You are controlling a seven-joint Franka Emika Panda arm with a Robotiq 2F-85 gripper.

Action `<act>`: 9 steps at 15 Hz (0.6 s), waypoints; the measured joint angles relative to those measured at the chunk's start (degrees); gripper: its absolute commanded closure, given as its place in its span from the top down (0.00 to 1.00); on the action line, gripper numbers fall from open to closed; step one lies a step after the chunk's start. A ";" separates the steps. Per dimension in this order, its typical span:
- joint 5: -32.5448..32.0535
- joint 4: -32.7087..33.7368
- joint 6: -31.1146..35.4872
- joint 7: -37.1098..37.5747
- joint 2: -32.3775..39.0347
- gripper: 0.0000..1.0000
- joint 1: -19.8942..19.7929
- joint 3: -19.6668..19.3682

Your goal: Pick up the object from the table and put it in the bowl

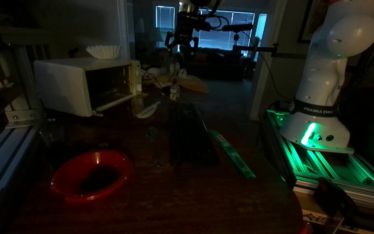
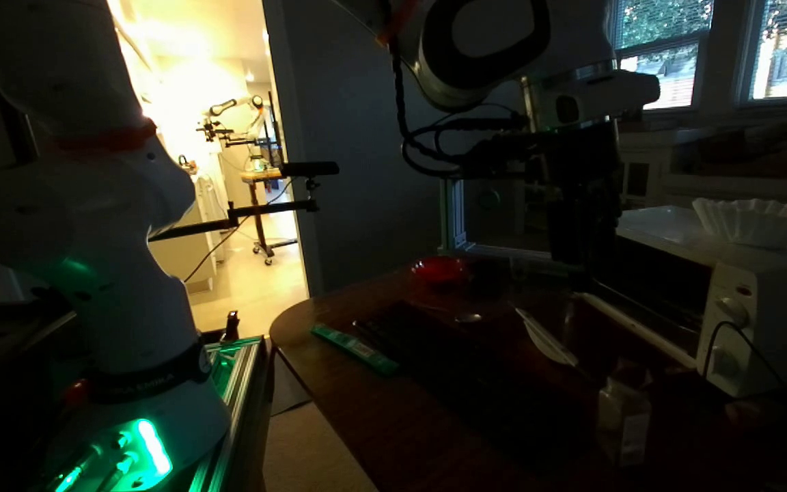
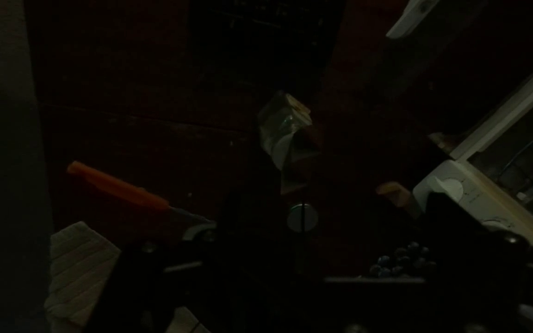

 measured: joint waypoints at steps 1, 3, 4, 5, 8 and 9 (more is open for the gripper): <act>0.08 0.07 0.00 0.00 0.17 1.00 0.00 -0.09; 0.66 0.24 0.00 -0.02 0.98 1.00 -0.01 -0.63; 1.23 0.44 0.00 -0.08 1.61 1.00 -0.03 -1.03; 1.82 0.64 0.00 -0.15 2.27 1.00 -0.04 -1.46; 4.27 1.62 0.00 -0.91 4.47 1.00 -0.06 -2.53; 5.30 2.05 0.00 -1.29 5.22 1.00 -0.06 -2.77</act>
